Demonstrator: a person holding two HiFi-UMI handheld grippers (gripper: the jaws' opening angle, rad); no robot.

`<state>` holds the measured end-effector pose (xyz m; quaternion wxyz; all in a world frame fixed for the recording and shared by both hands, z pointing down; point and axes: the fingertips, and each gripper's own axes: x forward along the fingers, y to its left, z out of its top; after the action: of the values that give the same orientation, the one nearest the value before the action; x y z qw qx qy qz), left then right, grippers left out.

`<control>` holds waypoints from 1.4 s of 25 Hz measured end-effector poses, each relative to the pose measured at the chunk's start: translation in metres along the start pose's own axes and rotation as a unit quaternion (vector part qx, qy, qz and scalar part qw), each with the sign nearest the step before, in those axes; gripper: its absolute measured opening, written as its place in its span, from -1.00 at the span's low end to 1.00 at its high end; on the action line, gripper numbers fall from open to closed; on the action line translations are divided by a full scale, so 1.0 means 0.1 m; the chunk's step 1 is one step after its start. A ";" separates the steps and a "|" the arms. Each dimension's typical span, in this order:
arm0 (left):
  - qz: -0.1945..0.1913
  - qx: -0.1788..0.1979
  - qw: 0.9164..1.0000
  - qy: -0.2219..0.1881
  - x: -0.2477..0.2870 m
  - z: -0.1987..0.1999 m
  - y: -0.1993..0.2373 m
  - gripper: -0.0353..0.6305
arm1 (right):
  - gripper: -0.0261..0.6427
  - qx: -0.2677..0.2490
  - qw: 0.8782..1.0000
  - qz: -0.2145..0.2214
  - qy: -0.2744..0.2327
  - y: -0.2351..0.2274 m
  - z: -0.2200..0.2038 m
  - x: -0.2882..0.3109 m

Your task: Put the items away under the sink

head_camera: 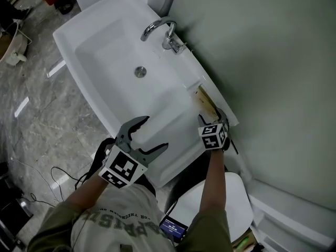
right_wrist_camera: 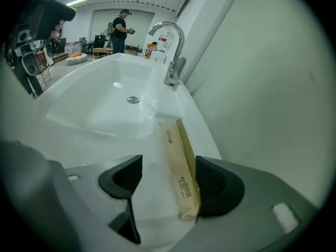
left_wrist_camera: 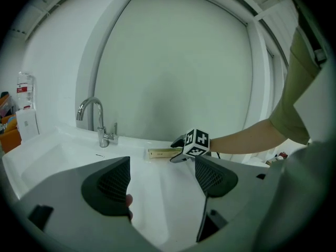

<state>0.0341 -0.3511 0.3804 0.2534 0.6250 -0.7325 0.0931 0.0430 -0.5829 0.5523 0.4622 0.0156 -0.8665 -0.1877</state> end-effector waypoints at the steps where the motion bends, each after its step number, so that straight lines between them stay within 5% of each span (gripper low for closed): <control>1: -0.001 0.001 1.000 0.001 0.01 -0.01 -0.01 0.22 | 0.04 0.001 1.000 0.003 0.006 -0.01 -0.01 0.05; 14: -0.010 -0.011 1.000 0.023 0.05 -0.18 -0.04 0.22 | -0.14 -0.015 0.998 0.007 0.057 -0.05 -0.10 0.35; 15: -0.009 -0.013 1.000 0.024 0.04 -0.18 -0.04 0.22 | -0.32 -0.016 0.998 0.004 0.059 -0.06 -0.10 0.35; 18: -0.009 -0.017 0.999 0.027 0.03 -0.21 -0.01 0.22 | -0.39 -0.017 0.998 -0.003 0.065 -0.10 -0.10 0.35; 24: -0.009 -0.022 0.999 0.029 0.02 -0.23 0.04 0.22 | -0.88 -0.004 0.998 -0.015 0.063 -0.19 -0.06 0.31; 35: -0.013 -0.016 0.999 0.027 -0.05 -0.19 0.09 0.22 | -0.92 -0.012 0.998 -0.022 0.061 -0.22 -0.01 0.11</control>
<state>0.0302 -0.3366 0.3957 0.2840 0.6275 -0.7187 0.0948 0.0342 -0.6055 0.5541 0.5098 0.0406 -0.8341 -0.2069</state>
